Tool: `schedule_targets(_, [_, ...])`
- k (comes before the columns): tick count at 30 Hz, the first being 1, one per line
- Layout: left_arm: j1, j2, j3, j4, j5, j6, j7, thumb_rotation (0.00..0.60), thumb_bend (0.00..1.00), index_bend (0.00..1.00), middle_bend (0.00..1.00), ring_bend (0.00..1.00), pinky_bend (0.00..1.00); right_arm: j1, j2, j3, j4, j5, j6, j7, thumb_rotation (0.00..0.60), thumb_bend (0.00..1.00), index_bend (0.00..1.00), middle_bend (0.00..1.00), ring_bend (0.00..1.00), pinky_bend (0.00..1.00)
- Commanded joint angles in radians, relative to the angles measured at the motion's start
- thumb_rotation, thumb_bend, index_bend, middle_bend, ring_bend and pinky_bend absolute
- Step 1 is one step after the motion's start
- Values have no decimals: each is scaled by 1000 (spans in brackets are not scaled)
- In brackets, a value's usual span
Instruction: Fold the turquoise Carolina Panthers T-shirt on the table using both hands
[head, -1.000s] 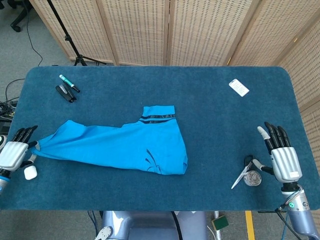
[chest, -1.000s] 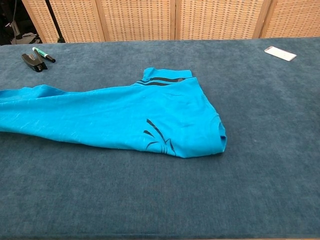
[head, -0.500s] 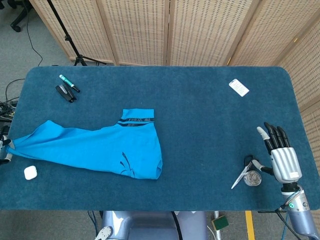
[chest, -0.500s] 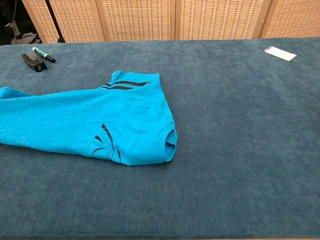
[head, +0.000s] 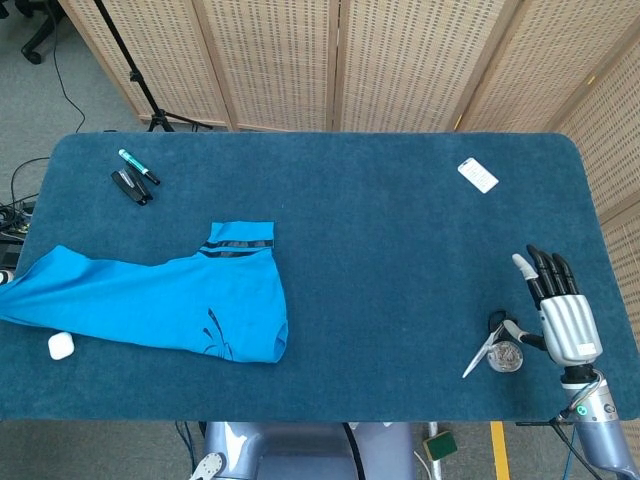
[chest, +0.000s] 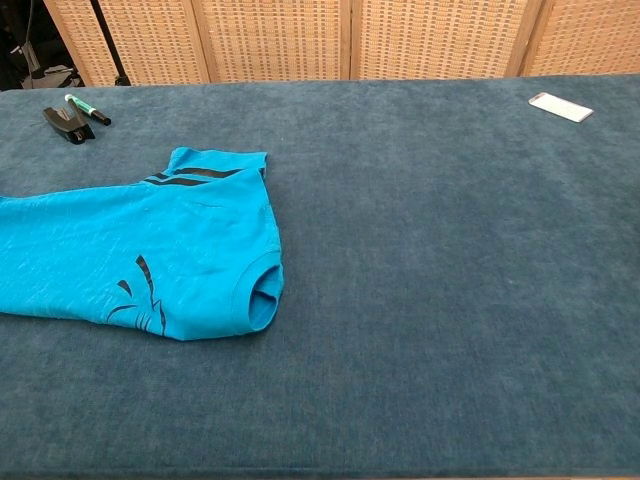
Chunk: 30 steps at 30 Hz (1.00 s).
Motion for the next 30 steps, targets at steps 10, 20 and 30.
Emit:
schedule_targets(10, [-10, -5, -53, -57, -18, 337, -184, 600, 533, 850, 0, 0, 0, -3, 9, 5, -10, 3, 6, 16, 600, 0, 0, 0, 0, 0])
schedule_targets(20, [-90, 21, -92, -183, 3, 667, -208, 600, 532, 850, 0, 0, 0, -9, 30, 12, -24, 7, 18, 52, 600, 0, 0, 0, 0, 0])
schedule_targets(30, [-232, 74, -126, -482, 48, 746, 13, 600, 530, 851, 0, 0, 0, -15, 37, 21, -45, 4, 40, 90, 600, 0, 0, 0, 0, 0])
